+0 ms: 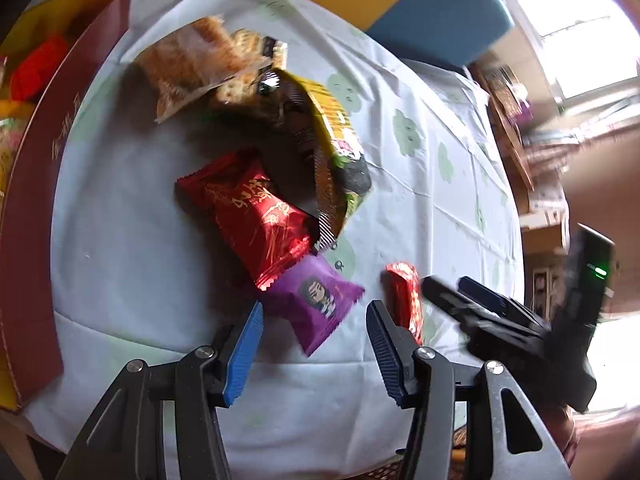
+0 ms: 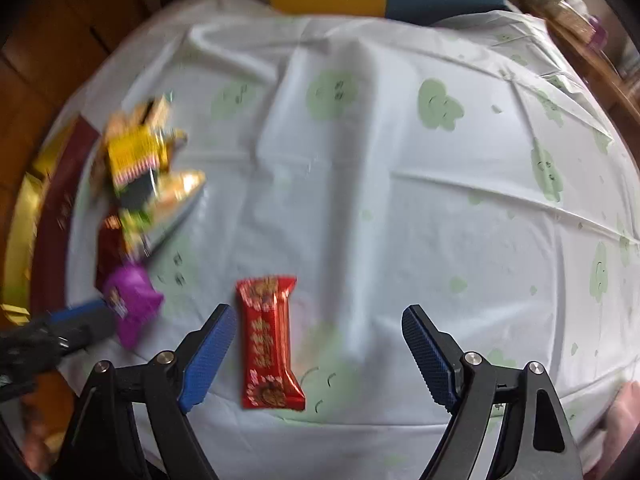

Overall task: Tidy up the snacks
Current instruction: 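Close the left tool on the purple character packet while the right tool reaches the red candy, then carry the purple packet into the tin and open the left tool while the right tool grasps the red candy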

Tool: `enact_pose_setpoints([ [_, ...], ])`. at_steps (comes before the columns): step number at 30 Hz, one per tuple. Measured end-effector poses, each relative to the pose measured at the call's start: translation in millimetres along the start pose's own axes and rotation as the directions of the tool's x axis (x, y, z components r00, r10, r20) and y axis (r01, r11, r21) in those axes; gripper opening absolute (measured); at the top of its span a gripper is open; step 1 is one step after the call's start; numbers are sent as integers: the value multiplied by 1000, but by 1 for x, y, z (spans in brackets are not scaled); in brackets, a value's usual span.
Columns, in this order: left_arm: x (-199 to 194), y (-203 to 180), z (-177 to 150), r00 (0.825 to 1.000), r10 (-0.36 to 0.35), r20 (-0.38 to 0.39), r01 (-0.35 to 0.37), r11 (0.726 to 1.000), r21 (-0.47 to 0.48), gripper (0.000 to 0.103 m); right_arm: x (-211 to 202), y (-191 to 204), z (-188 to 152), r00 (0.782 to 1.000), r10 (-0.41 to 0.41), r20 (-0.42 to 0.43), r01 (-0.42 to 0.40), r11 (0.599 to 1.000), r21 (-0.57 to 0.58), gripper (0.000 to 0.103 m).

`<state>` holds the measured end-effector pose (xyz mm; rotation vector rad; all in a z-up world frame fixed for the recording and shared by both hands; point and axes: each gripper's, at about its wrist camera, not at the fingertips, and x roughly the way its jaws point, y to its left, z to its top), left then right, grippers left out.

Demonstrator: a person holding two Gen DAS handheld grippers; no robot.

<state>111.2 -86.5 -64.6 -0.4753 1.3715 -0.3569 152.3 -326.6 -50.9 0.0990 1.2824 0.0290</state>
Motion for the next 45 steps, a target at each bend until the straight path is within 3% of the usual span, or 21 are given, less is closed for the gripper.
enact_pose_setpoints([
  [3, 5, 3, 3, 1000, 3, -1, -3, 999, -37, 54, -32, -11, 6, 988, 44, 145, -52, 997, 53, 86],
  [8, 12, -1, 9, 999, 53, -9, -53, 998, -44, 54, -76, -21, 2, 924, 57, 378, -112, 986, 125, 97],
  [10, 15, -10, 11, 996, 94, -7, -94, 996, -5, 54, -85, -17, 3, 910, 47, 413, -103, 988, 114, 97],
  [12, 20, -18, 12, 991, 134, -7, -133, 991, 33, 54, -82, -7, 5, 904, 3, 428, -43, 996, 84, 101],
  [17, 32, -36, 12, 975, 223, 4, -221, 963, 155, 54, -71, 11, 3, 922, -18, 387, 17, 1000, 7, 103],
  [22, 40, -48, 7, 971, 237, 35, -239, 942, 235, 54, -62, 13, -2, 926, -93, 365, 98, 995, 6, 101],
  [24, 41, -51, 4, 968, 244, 51, -248, 929, 274, 49, -59, 10, -2, 935, -99, 339, 99, 995, 19, 90],
  [26, 39, -48, -3, 969, 239, 62, -247, 923, 294, 45, -52, 7, -2, 952, -96, 292, 92, 995, 26, 64],
  [29, 33, -44, -12, 971, 231, 70, -240, 910, 337, 42, -37, 8, -3, 972, -96, 214, 98, 995, 5, 50],
  [32, 29, -44, -24, 972, 218, 83, -233, 893, 384, 42, -28, 15, -6, 985, -50, 165, 59, 997, -45, 48],
  [34, 27, -44, -33, 971, 219, 94, -238, 876, 419, 42, -21, 20, -8, 994, 18, 108, -11, 997, -70, 48],
  [39, 27, -44, -54, 968, 214, 130, -251, 831, 496, 42, -5, 37, -18, 995, 96, -5, -96, 985, -145, 48],
  [45, 30, -37, -67, 965, 188, 181, -257, 806, 533, 43, 13, 46, -29, 998, 6, -64, -18, 981, -192, 48],
])
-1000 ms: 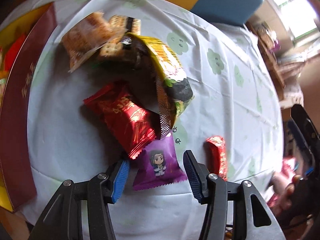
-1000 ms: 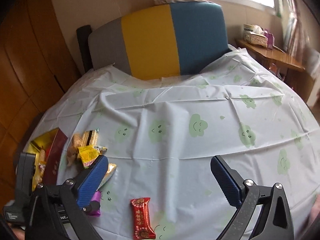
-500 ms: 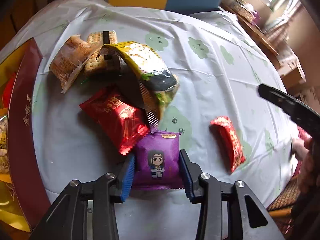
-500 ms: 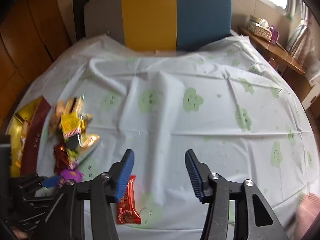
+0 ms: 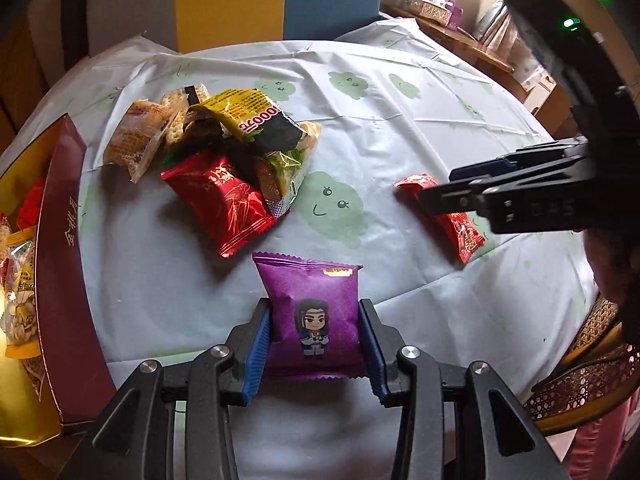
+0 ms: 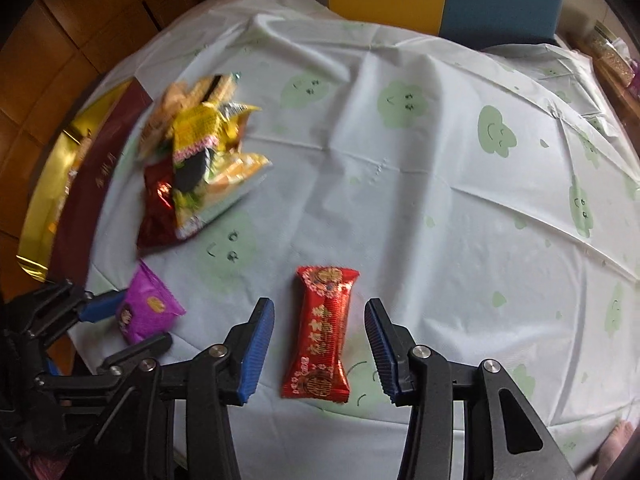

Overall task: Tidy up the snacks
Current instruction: 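Carry the purple packet into the tin and open the left tool while the right tool grasps the red candy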

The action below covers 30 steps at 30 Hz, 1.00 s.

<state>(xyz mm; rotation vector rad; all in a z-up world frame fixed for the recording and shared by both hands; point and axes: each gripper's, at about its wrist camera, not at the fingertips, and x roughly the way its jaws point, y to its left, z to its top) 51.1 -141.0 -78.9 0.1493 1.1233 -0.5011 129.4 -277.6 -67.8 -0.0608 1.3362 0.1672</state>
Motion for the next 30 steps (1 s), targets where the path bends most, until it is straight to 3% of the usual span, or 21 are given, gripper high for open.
enact_pose_setpoints([
  [6, 0, 8, -8, 999, -37, 20, 38, 999, -27, 45, 14, 6, -6, 999, -21, -40, 20, 999, -28, 38],
  [9, -11, 18, -8, 998, -45, 33, 46, 998, -33, 45, 13, 8, -9, 1000, -20, -24, 20, 999, -30, 24],
  [17, -15, 20, -15, 996, -58, 67, 61, 997, -46, 44, 18, 7, -7, 1000, -2, -28, 2, 1000, -15, 24],
  [24, -22, 23, -13, 995, -62, 73, 66, 996, -54, 40, 19, 29, -17, 997, -82, 3, 81, 988, -130, 25],
  [30, -76, 38, -5, 976, -78, 206, 89, 995, -45, 40, 21, 41, -27, 993, -117, 26, 120, 977, -178, 25],
])
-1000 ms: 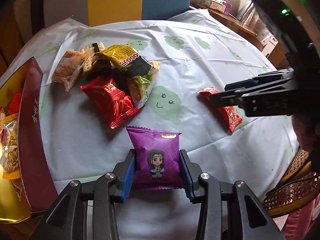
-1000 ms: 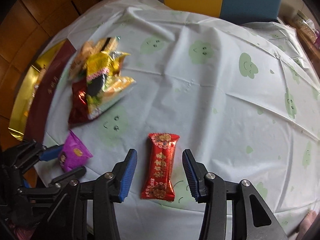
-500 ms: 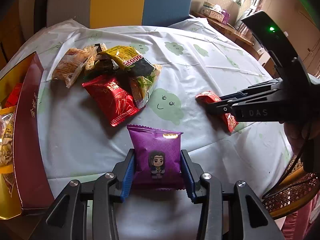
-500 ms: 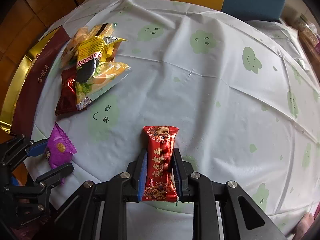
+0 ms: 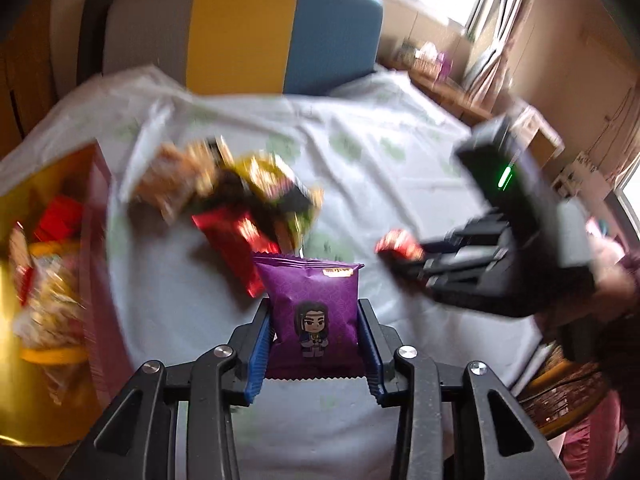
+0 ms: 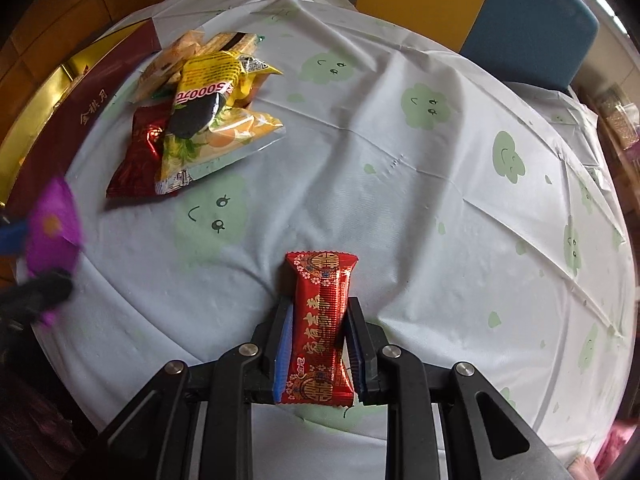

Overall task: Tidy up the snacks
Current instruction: 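Carry the purple packet into the tin and open the left tool while the right tool grasps the red candy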

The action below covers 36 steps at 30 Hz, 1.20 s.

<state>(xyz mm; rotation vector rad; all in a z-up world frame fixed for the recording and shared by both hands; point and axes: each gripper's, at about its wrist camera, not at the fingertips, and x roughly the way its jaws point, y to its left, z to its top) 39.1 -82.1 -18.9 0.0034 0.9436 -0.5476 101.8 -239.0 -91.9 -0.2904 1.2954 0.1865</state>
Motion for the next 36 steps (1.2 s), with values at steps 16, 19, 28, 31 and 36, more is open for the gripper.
enact_pose_setpoints([
  [16, -97, 197, -24, 970, 242, -19, -225, 869, -440, 41, -2, 5, -1, 999, -29, 17, 29, 999, -34, 25],
  [19, -93, 215, -38, 965, 254, -69, -256, 847, -466, 41, -2, 7, -1, 999, -28, 17, 29, 999, -33, 25],
  [28, -62, 226, -57, 961, 211, -181, -271, 850, -452, 41, -2, 6, -1, 999, -28, 16, 28, 999, -22, 25],
  [31, -54, 229, -55, 958, 202, -203, -275, 849, -451, 42, -2, 6, -1, 999, -28, 15, 29, 999, -20, 25],
  [36, -45, 231, -57, 954, 189, -233, -279, 845, -456, 43, -2, 6, -1, 999, -28, 15, 28, 999, -17, 25],
])
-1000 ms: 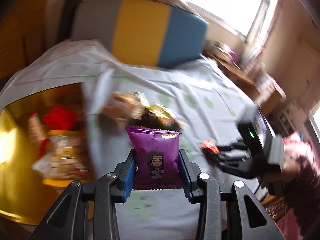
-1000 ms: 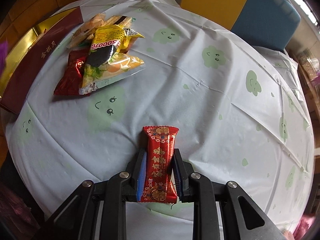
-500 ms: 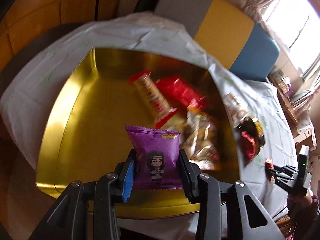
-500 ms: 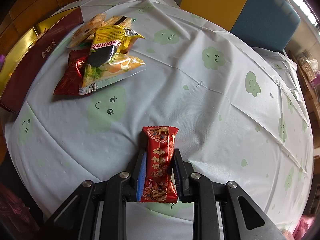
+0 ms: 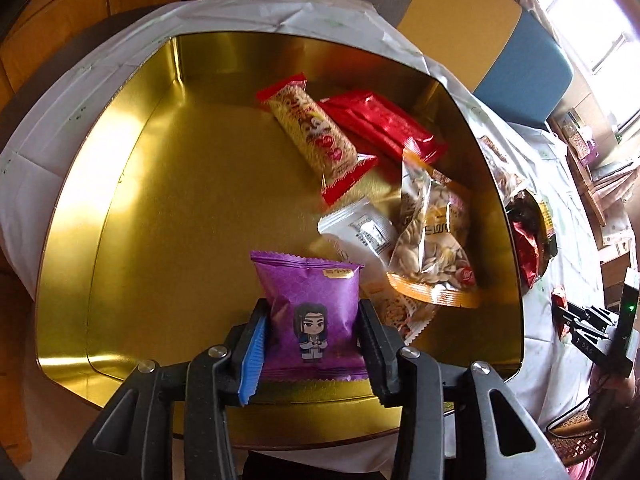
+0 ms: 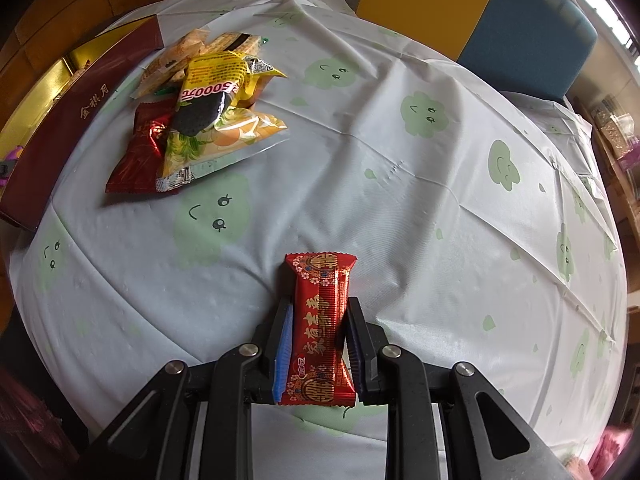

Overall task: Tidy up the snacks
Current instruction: 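Carry the purple packet into the tin and open the left tool while the right tool grasps the red candy, then carry the red gold-print candy into the tin and open the right tool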

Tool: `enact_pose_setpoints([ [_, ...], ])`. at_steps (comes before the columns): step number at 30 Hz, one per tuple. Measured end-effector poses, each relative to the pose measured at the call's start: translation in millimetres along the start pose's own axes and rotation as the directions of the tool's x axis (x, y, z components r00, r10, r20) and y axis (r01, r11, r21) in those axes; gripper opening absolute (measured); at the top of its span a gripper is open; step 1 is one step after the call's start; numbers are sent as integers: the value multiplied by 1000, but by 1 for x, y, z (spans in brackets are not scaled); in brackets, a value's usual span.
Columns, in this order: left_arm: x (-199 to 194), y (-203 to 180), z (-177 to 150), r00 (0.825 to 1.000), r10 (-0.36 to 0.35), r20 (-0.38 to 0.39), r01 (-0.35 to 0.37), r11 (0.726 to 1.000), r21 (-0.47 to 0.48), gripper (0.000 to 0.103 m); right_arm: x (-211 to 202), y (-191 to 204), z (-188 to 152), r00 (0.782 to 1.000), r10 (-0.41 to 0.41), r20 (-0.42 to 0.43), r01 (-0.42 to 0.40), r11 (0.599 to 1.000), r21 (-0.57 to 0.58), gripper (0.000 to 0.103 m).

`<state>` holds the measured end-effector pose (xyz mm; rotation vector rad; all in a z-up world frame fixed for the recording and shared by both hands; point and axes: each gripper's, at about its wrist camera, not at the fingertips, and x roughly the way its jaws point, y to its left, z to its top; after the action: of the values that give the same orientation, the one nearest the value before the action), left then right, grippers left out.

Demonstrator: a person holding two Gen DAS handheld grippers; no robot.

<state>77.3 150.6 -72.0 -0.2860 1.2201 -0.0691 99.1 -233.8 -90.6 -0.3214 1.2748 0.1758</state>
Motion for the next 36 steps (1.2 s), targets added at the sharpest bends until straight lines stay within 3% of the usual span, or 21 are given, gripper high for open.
enact_pose_setpoints([
  [10, -5, 0, -1, 1000, 16, 12, -16, 1000, 1, 51, 0, 1, -1, 1000, -1, 0, 1, 1000, -1, 25],
  [18, -42, 9, -2, 990, 6, 144, 0, 999, -43, 52, -1, -3, 0, 1000, 13, -1, -13, 1000, 21, 23],
  [25, -74, 17, -9, 958, 42, 283, -24, 997, -67, 52, -32, -12, 9, 995, 68, 77, -76, 991, 108, 23],
  [28, -81, 24, -10, 947, 71, 313, -48, 996, -82, 52, -60, 1, 26, 981, 124, 148, -137, 987, 82, 23],
  [31, -83, 31, -10, 943, 83, 322, -50, 993, -109, 52, -86, 37, 55, 955, 209, 212, -210, 978, -18, 23],
  [36, -86, 41, -17, 936, 111, 334, -71, 989, -130, 52, -106, 122, 102, 905, 361, 223, -320, 926, -201, 23],
])
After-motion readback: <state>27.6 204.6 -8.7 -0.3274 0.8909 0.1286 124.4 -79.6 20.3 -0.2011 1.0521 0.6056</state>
